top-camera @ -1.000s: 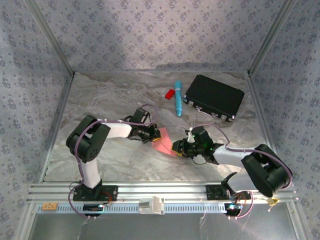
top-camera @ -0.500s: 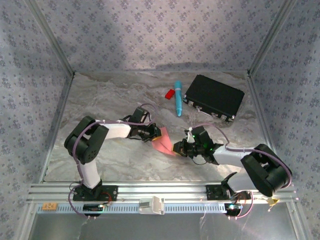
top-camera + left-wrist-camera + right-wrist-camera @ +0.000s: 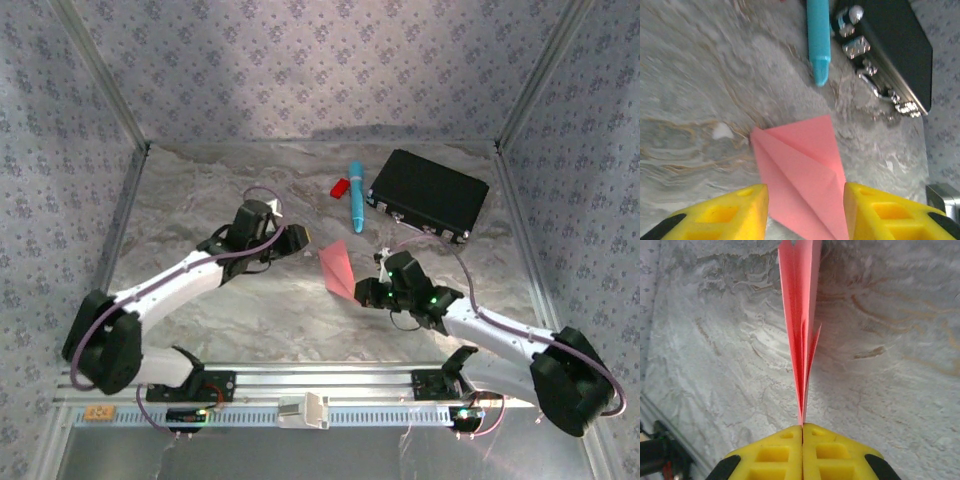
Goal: Fold a paper plane with a square sheet of paper (pick it up from the middle)
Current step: Turn over the paper at the center of the table.
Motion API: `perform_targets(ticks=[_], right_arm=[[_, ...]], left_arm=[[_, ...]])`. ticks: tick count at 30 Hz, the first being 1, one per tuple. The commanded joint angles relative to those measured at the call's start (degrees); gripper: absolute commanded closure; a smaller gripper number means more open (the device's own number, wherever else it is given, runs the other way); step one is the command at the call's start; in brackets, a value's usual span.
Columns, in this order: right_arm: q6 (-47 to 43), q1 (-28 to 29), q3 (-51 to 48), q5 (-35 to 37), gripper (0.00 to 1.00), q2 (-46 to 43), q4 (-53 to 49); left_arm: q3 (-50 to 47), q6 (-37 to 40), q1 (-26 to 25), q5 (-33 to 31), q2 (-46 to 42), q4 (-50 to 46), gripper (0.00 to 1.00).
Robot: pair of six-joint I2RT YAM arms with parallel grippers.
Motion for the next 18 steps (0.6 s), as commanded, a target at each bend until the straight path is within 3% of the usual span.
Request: perform_targets(ticks=[1, 6, 13, 18], right_arm=[[-7.08, 3.57, 4.95, 11.28, 0.93, -1.54, -9.58], [-11.21, 8.92, 10.84, 21.72, 0.94, -1.12, -17.64], [-13.77, 17.76, 18.00, 40.62, 0.96, -0.02, -31.49], [-10.57, 23.32, 23.02, 52.75, 0.96, 3.76, -43.84]], left_arm=[[-3.36, 1.50, 0.67, -9.49, -6.49, -3.48, 0.53], [-5.77, 1.91, 1.57, -14.22, -13.56, -5.86, 0.52], [-9.45, -2.02, 4.19, -13.75, -18.90, -5.67, 0.50], [-9.75, -2.32, 5.21, -14.12, -20.38, -7.21, 0.50]])
